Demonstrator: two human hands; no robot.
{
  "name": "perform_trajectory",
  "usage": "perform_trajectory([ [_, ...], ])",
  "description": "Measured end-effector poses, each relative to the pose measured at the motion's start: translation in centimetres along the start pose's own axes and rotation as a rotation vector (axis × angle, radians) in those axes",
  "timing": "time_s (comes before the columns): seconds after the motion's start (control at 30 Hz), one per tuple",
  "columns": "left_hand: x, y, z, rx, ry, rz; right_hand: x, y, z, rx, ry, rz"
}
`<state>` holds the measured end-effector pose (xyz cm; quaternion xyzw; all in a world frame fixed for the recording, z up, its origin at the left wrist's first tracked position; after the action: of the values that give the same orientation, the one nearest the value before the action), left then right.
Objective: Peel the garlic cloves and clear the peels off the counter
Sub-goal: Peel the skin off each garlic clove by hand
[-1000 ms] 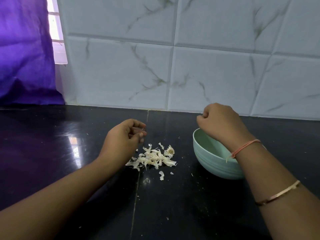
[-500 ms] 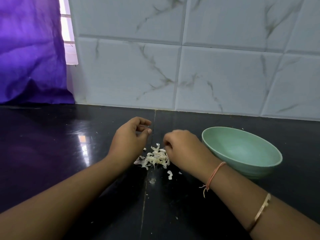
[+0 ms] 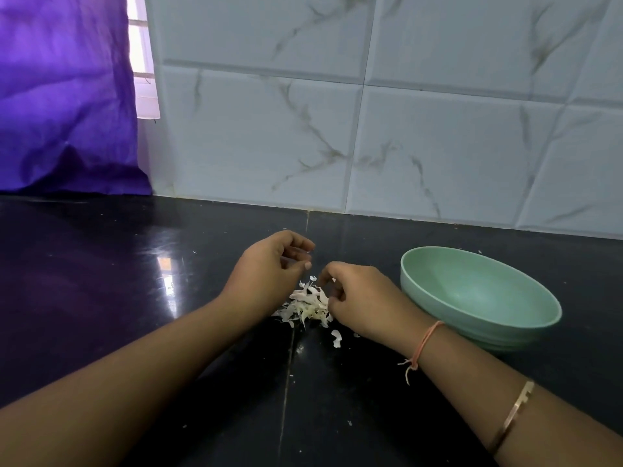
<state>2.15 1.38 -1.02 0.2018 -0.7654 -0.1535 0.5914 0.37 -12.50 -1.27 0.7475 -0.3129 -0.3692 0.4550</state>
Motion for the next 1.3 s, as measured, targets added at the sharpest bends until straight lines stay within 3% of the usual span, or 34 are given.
perform_trajectory([
  [0.17,0.4,-0.4,0.4,-0.133,-0.057,-0.113,-0.2,0.4,-0.2,0.147,0.010,-0.047],
  [0.27,0.7,-0.4,0.7,-0.153,-0.076,-0.142,0.2,0.7,-0.3,0.236,-0.043,-0.233],
  [0.43,0.8,0.0,0.7,-0.073,-0.087,-0.134,-0.1,1.0,-0.3,0.350,-0.074,-0.563],
  [0.6,0.8,0.5,0.4,-0.011,-0.054,-0.024,-0.2,1.2,-0.4,0.458,-0.065,-0.675],
  [1.03,0.9,0.5,0.1,0.015,-0.014,0.103,-0.4,1.3,-0.1,0.481,-0.074,-0.626],
  [1.3,0.7,0.5,0.0,0.018,-0.040,0.180,-0.4,1.4,-0.1,0.446,-0.111,-0.891],
])
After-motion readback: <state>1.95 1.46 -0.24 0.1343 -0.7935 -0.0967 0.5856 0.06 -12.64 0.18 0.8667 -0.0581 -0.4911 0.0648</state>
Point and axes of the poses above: each hand's wrist, its own z-axis away from the middle knuckle, its own y-axis out of the back of the hand, x = y × z, the point moved 3 cm from there along -z, towards the middle knuckle, and after that the axes turned 12 degrees about y, right-handed, at the moved point
